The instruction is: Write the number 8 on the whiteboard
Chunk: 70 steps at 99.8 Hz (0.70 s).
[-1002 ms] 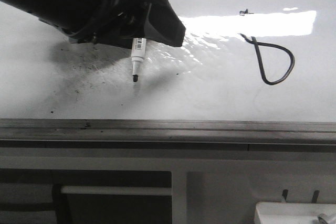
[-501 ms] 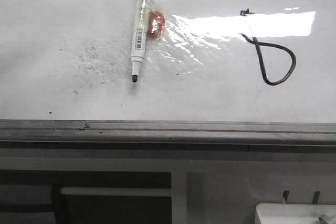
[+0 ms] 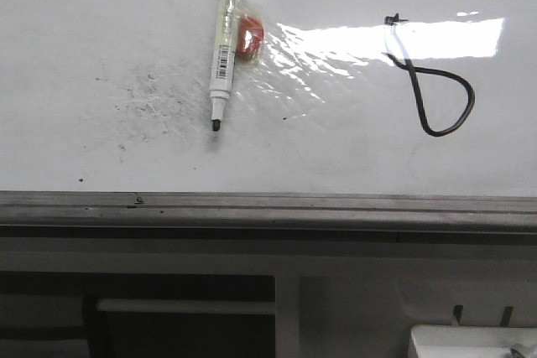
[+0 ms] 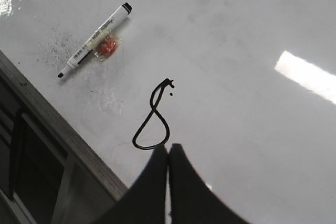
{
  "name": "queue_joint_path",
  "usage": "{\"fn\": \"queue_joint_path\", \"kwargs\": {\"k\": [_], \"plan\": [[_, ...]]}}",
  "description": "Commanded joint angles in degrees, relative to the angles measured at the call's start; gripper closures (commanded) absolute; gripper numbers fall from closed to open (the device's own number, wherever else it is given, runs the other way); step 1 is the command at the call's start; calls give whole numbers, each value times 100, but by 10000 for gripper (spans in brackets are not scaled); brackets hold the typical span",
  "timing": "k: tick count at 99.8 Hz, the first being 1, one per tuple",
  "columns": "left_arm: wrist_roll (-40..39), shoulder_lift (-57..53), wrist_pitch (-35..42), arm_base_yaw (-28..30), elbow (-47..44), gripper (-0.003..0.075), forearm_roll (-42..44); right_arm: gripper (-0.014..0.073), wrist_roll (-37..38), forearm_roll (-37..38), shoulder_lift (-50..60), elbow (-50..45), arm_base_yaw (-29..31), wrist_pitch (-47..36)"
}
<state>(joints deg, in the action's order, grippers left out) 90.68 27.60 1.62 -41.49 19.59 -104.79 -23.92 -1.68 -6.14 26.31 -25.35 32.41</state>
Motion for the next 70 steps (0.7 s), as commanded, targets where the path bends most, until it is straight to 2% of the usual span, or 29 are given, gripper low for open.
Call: {"fn": "queue_joint_path", "kwargs": {"k": [1,34,49,54,61,70], "plan": [[-17,10,-162,-4,148,741,-208,657,-10,35,-78,131,37,-415],[-17,10,-162,-4,148,741,-208,657,-10,35,-78,131,37,-415],[-4,-64,346,11,129,741,46,657,-10,35,-78,131,37,-415],[-4,-198,423,97,81,741,379,657,-10,35,-78,131,37,-415],[-108,-464,334,348,-47,741,1283,657,-10,35,-78,131,37,-415],[-1227,-883,323,855,-318,741,2843,657,-10,35,-78,131,37,-415]]}}
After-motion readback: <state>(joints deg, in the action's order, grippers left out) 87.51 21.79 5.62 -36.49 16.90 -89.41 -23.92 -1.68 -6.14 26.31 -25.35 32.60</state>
